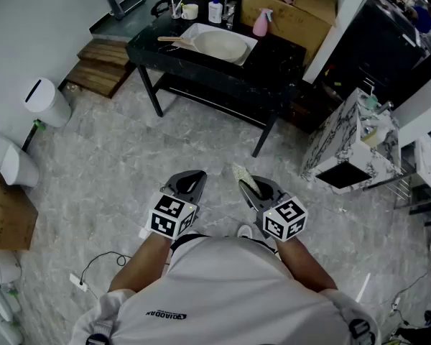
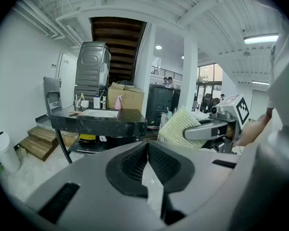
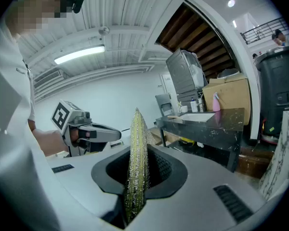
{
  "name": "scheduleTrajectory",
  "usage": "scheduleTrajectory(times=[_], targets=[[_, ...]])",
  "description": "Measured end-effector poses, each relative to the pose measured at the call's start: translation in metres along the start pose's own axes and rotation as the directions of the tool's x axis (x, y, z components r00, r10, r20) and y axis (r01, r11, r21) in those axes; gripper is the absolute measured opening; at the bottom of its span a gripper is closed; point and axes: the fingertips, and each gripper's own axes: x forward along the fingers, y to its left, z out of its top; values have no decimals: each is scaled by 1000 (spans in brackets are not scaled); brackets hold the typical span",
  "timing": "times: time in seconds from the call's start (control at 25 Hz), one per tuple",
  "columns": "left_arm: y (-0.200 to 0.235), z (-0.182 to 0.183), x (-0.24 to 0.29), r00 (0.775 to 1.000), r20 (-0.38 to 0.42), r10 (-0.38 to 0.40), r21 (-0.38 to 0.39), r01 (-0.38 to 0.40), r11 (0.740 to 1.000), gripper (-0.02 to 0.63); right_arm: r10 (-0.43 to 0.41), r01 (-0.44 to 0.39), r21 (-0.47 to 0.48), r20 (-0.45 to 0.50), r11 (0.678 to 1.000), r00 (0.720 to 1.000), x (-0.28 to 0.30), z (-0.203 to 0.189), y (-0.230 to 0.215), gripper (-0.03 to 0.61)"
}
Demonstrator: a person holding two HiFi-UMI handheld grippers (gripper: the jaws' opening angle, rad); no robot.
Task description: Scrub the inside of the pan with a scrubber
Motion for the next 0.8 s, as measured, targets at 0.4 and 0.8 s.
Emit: scheduleTrajectory(times=[0.4, 0.8], targets=[[4, -7, -9, 1000, 4, -12, 9, 12, 1000, 15, -18, 18, 3, -17, 1000, 1000, 6, -10, 13, 75], [21, -17, -29, 999, -1, -34, 1, 34, 999, 15, -40, 39, 47, 34, 998, 999, 21, -7, 36, 77]])
